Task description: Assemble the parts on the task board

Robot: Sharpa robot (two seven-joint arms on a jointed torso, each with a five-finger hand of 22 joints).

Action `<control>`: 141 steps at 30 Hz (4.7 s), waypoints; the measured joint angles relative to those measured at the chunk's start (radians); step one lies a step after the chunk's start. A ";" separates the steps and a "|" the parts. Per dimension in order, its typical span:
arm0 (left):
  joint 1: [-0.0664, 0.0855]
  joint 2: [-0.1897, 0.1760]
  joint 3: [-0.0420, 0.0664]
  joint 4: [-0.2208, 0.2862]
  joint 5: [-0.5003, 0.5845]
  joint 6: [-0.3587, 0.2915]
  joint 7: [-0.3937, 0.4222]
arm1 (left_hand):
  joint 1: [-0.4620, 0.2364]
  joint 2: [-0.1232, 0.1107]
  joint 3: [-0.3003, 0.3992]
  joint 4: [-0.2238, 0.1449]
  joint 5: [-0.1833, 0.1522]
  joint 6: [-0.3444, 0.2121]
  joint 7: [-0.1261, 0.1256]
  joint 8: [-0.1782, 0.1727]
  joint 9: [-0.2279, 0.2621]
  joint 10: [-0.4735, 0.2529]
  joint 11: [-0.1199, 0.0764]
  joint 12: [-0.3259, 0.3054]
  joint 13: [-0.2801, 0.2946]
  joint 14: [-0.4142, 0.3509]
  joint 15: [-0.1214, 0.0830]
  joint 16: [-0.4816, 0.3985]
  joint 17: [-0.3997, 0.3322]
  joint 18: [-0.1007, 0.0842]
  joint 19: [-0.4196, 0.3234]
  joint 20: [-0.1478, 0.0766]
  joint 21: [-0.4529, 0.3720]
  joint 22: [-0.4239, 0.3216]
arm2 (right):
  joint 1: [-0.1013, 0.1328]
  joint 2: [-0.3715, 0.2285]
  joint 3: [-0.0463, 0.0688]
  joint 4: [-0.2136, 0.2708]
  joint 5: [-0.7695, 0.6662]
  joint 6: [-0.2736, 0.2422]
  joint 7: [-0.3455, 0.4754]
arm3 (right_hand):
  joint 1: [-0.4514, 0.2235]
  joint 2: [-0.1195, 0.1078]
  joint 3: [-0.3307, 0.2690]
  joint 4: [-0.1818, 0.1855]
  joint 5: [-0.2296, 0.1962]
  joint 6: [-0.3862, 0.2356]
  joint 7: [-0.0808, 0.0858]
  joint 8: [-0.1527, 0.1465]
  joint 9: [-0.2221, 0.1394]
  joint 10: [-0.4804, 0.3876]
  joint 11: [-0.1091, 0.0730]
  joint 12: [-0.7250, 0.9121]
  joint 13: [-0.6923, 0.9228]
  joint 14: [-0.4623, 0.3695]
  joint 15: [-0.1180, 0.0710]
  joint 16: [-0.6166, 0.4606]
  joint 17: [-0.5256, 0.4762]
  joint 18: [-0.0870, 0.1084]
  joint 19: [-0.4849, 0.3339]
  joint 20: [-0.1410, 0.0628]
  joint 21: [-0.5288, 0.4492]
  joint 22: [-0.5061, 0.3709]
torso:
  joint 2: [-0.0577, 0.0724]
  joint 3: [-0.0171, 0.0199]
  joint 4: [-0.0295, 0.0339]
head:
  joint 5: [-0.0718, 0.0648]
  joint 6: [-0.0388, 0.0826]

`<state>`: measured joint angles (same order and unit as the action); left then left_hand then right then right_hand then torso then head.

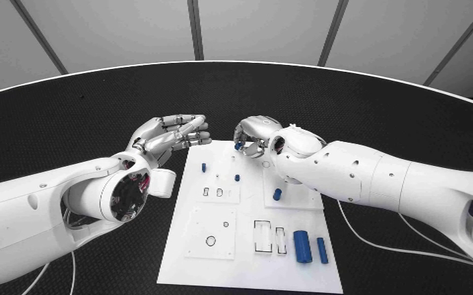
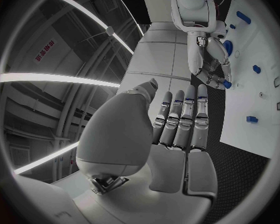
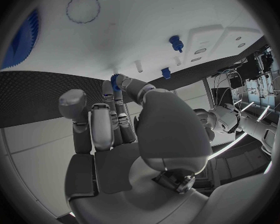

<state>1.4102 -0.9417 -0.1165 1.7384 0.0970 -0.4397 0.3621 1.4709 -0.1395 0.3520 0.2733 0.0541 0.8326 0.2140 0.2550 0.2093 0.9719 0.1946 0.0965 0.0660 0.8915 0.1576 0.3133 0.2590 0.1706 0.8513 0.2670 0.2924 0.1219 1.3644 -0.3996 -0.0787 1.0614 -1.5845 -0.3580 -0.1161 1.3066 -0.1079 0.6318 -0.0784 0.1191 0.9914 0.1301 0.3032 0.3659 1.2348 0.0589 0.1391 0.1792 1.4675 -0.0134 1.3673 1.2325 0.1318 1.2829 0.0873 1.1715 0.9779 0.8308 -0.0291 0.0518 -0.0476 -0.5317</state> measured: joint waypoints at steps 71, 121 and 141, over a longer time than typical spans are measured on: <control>0.002 0.013 0.000 -0.058 0.001 0.010 -0.005 | 0.000 0.000 0.000 0.006 0.000 0.000 0.000 -0.003 -0.001 0.000 0.000 -0.004 0.000 0.000 0.000 -0.004 0.001 0.000 0.000 0.000 0.000 -0.002 | 0.001 -0.428 -0.001 0.306 0.286 0.057 -0.071 | 0.043 -0.097 -0.354 0.255 0.065 -0.231 0.031 -0.009 0.075 -0.009 0.013 0.874 0.843 -0.002 0.001 0.133 0.076 -0.031 0.075 0.011 0.056 0.162 | -0.037 0.0130 -0.0291 | -0.010 0.003; 0.002 0.005 0.000 -0.040 0.001 0.012 -0.007 | 0.000 0.000 0.000 0.006 0.000 0.000 0.000 -0.003 0.000 0.000 0.000 -0.008 0.000 0.000 0.000 -0.004 0.003 0.000 0.000 0.000 0.000 -0.002 | 0.000 -0.267 -0.003 0.145 0.288 0.120 -0.052 | 0.078 -0.087 -0.343 0.292 0.073 -0.245 0.038 0.022 0.080 0.093 0.022 1.127 1.079 -0.004 0.011 0.174 0.075 -0.031 0.104 0.018 0.108 0.239 | -0.033 0.0130 -0.0279 | 0.000 -0.020; 0.002 0.002 0.000 -0.038 0.001 0.013 -0.008 | 0.000 0.000 0.000 0.006 0.000 0.000 0.000 -0.003 -0.001 0.000 0.000 -0.008 0.000 0.000 0.000 -0.004 0.004 0.000 0.000 0.000 0.000 -0.003 | -0.001 -0.257 -0.006 0.129 0.288 0.150 -0.053 | 0.082 -0.083 -0.336 0.289 0.077 -0.245 0.038 0.025 0.081 0.096 0.025 1.136 1.086 -0.001 0.015 0.174 0.075 -0.031 0.104 0.018 0.112 0.243 | -0.033 0.0143 -0.0295 | 0.005 -0.029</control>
<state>1.4122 -0.9399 -0.1168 1.7002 0.0976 -0.4271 0.3542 1.4709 -0.1395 0.3521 0.2788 0.0541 0.8327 0.2140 0.2519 0.2082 0.9719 0.1946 0.0887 0.0661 0.8915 0.1577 0.3098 0.2630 0.1705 0.8512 0.2670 0.2924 0.1188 1.3639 -0.6567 -0.0844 1.1908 -1.2962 -0.2084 -0.1687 1.3884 -0.1914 0.2959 0.2110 0.1963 0.7465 0.1676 0.3285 0.4471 1.3312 0.0842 1.2749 1.2657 1.4670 0.0015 1.5416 1.3074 0.1008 1.3865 0.1054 1.2837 1.2207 0.7976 -0.0149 0.0222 -0.0428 -0.5609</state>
